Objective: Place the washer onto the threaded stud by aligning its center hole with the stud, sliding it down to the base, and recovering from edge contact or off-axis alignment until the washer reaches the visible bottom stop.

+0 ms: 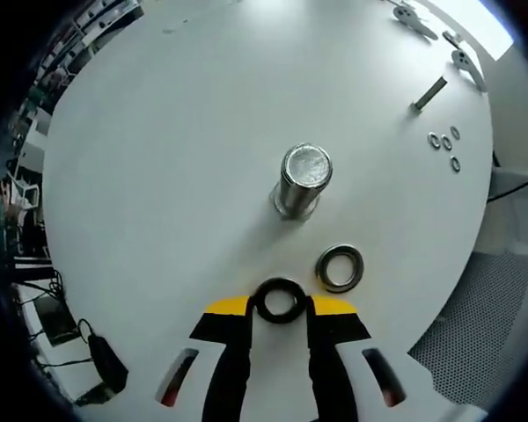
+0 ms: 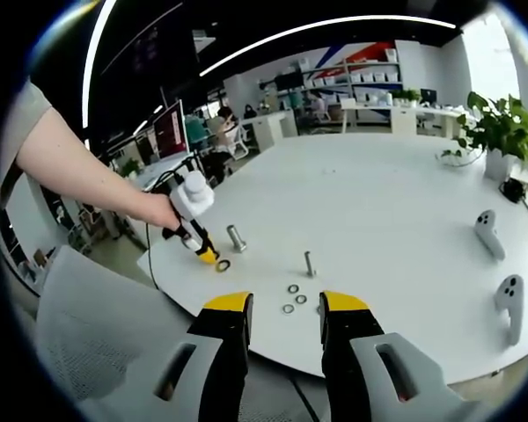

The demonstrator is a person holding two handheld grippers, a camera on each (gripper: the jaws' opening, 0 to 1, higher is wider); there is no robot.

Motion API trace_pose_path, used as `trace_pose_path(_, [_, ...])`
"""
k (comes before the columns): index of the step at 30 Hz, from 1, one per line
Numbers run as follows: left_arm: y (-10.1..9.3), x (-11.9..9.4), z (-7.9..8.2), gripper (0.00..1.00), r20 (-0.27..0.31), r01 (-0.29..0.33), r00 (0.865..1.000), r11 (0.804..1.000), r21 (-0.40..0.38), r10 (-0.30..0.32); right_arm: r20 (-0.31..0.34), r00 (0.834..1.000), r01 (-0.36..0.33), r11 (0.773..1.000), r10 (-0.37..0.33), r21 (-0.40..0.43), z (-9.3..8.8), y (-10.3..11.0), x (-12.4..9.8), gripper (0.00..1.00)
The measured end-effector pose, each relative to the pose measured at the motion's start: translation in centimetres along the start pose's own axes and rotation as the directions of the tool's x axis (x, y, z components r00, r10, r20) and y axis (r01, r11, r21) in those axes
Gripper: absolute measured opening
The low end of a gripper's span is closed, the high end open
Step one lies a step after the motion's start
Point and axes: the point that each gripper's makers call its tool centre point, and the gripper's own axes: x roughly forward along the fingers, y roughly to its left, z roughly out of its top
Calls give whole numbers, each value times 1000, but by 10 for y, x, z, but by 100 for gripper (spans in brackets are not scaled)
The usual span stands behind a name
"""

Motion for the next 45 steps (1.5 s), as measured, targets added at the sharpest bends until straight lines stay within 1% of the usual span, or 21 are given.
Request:
trace_pose_path(5, [-2, 1, 1, 21, 0, -10, 1000, 1000, 8, 10, 1, 1000, 0, 1000, 0, 1, 0, 0, 0, 32])
trace_pose_path(7, [-1, 1, 0, 21, 18, -4, 1000, 1000, -24, 5, 0, 1000, -1, 1000, 1, -1, 0, 0, 0, 32])
trace_pose_path(8, [-1, 0, 1, 21, 44, 4, 999, 997, -73, 0, 2, 1000, -1, 1000, 1, -1, 0, 0, 0, 32])
trace_pose_path(9, [1, 0, 1, 21, 48, 2, 999, 998, -70, 1, 3, 1000, -2, 1000, 2, 1, 0, 0, 0, 32])
trace_pose_path(11, [-2, 0, 1, 21, 47, -10, 999, 999, -36, 12, 2, 1000, -1, 1000, 1, 1, 0, 0, 0, 32])
trace_pose_path(14, [-2, -1, 1, 20, 45, -14, 999, 999, -38, 16, 2, 1000, -2, 1000, 2, -1, 0, 0, 0, 32])
trace_pose_path(16, [-7, -3, 1, 20, 43, -15, 999, 1000, -24, 16, 2, 1000, -3, 1000, 3, 1, 0, 0, 0, 32])
trace_pose_path(19, [-12, -6, -1, 20, 36, -1, 999, 999, 37, -1, 0, 1000, -5, 1000, 5, 0, 0, 1, 0, 32])
trace_pose_path(24, [-13, -7, -1, 19, 40, -4, 999, 999, 33, 2, -2, 1000, -3, 1000, 3, 0, -1, 1, 0, 32])
trace_pose_path(28, [-21, -9, -1, 19, 20, 18, 1000, 998, 57, -19, 1, 1000, -2, 1000, 2, 1, 0, 0, 0, 32])
trace_pose_path(30, [-22, -10, -2, 19, 11, 11, 1000, 997, 78, -12, -1, 1000, -5, 1000, 5, -1, 0, 1, 0, 32])
trace_pose_path(32, [-22, -11, -2, 19, 11, 11, 1000, 997, 82, -12, -1, 1000, -6, 1000, 6, 2, 0, 1, 0, 32])
trace_pose_path(39, [-19, -17, 7, 19, 30, -6, 1000, 992, 129, 2, 3, 1000, -3, 1000, 3, 2, 0, 0, 0, 32])
trace_pose_path(45, [-19, -19, 12, 19, 44, -7, 999, 990, 144, 1, 6, 1000, -3, 1000, 3, 5, 1, 0, 0, 32])
